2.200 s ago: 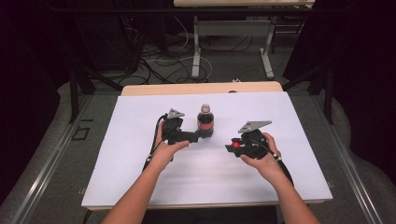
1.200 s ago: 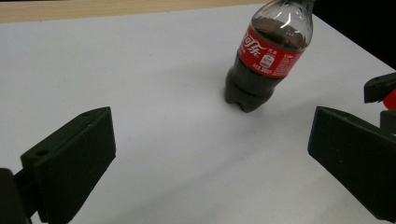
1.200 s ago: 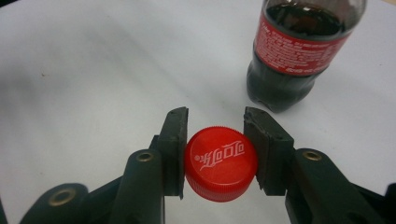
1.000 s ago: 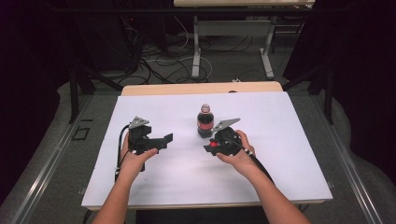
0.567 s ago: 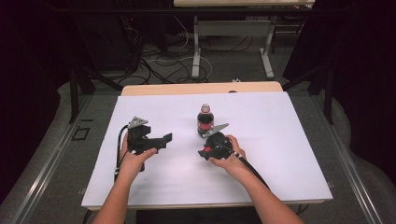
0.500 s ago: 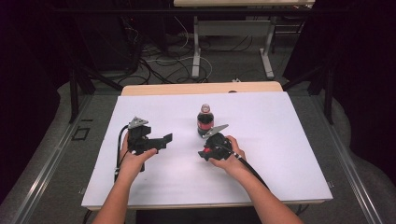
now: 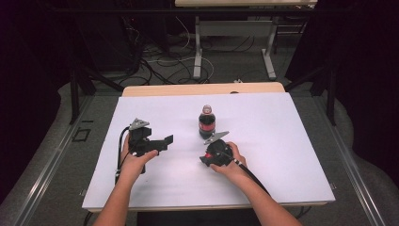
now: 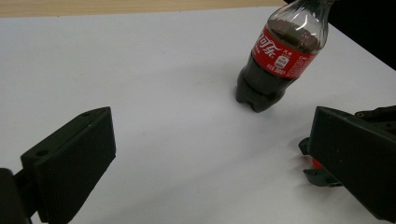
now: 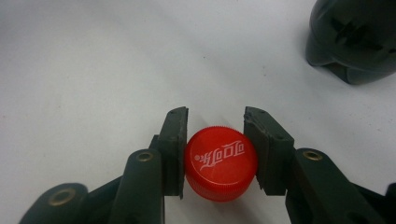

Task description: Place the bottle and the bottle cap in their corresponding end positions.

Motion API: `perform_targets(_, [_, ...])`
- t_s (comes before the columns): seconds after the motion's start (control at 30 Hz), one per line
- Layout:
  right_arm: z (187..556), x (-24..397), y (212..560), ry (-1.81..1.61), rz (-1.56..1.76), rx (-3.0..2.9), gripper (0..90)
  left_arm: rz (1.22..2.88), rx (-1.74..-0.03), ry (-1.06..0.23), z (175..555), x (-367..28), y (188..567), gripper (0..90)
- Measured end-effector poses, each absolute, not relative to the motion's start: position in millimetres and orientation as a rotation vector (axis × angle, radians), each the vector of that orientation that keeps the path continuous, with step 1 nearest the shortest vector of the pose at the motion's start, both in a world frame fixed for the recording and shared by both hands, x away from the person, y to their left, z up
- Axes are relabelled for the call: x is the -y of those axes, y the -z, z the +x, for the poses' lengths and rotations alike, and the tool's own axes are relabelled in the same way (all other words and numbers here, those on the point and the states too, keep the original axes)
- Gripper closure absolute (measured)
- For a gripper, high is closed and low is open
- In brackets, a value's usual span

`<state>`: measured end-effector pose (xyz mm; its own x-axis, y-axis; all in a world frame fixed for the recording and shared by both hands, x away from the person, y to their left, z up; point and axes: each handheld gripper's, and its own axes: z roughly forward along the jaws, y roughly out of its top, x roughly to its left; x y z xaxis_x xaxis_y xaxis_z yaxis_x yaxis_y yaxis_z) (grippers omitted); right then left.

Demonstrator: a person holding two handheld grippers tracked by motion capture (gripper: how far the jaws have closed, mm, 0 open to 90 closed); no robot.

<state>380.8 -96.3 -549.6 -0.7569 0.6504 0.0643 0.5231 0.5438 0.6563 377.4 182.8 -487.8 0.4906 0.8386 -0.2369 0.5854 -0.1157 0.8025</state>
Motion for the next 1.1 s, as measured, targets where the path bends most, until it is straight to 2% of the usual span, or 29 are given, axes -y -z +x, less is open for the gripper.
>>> perform_targets(0.63, [376.2, 95.4, 552.4, -1.0, 0.993, -2.607, 59.9, 1.796, -1.205, -0.345, 378.0, -181.9, 490.4, 1.0])
perform_targets(0.97, [376.2, 95.9, 553.3, -1.017, 1.005, -2.608, 51.7, 1.806, -1.213, -0.337, 378.5, -183.0, 491.4, 1.0])
perform_targets(1.1, [376.4, 96.2, 552.8, -1.011, 1.042, -2.603, 45.1, 1.818, -1.217, -0.327, 378.6, -183.7, 491.0, 1.1])
